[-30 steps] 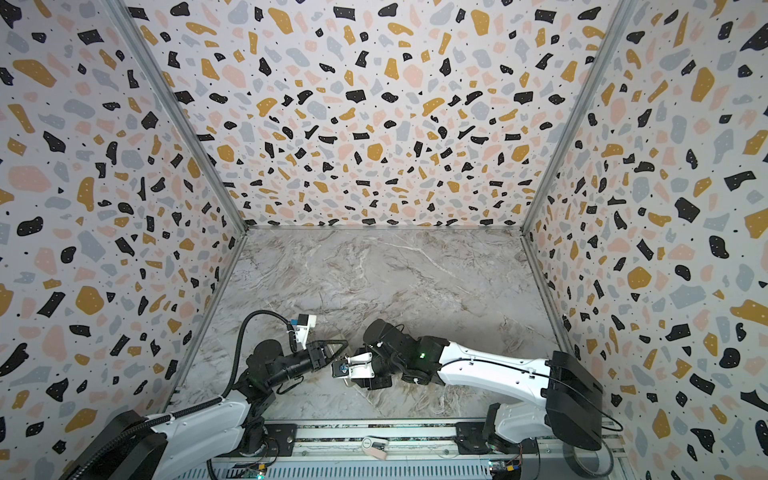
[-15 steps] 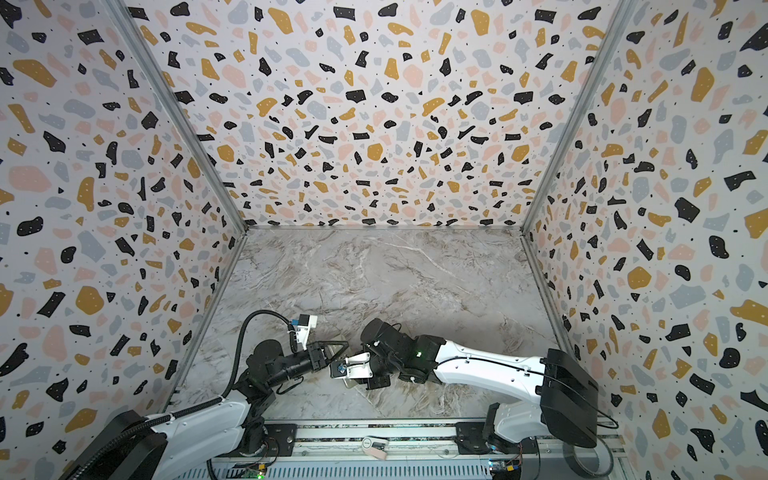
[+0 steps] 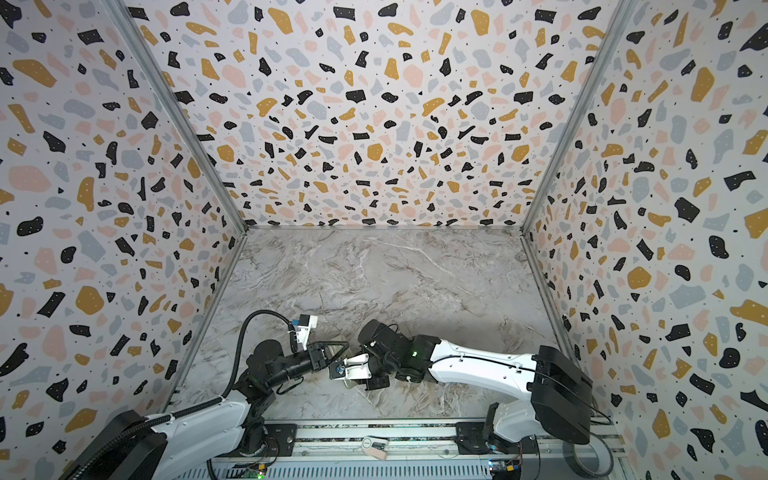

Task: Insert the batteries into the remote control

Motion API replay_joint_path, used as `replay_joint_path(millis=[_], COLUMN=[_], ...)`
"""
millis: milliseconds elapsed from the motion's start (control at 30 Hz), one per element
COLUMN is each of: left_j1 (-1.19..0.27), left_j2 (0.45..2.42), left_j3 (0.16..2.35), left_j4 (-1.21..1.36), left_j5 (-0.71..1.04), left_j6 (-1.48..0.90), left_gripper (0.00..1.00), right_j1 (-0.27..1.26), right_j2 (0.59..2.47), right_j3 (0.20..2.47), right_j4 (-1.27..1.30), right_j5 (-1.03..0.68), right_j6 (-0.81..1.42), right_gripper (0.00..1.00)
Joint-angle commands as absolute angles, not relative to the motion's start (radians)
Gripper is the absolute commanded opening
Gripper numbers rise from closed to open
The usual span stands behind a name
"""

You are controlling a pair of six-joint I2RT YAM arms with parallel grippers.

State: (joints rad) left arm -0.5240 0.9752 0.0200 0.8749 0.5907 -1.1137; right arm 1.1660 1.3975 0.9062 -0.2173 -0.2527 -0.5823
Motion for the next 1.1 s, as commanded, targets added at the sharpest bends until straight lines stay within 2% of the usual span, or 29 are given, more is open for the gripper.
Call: replay_joint_path(millis=[0, 400, 1067], left_j1=[-0.528, -0.534, -0.547], left_j2=[0.968, 0.970, 0.979], left_j3=[0.045, 0.046, 0.053], left_j4=[0.924, 0.918, 0.930], left_j5=[0.609, 0.606, 0.614], left_j6=[-1.100, -1.098, -1.113], left_gripper=[0.00, 0.00, 0.00], right_j1=[1.168, 1.170, 1.152], right_j2=[1.396, 1.404, 1.482], right_j3=[0.948, 0.950, 0.999], right_j4=[-0.234, -0.214, -0.223], right_j5=[-0.253, -0.239, -0.200], right_j6=[-0.590, -0.583, -0.528], right_gripper=[0.25, 0.18, 0.13])
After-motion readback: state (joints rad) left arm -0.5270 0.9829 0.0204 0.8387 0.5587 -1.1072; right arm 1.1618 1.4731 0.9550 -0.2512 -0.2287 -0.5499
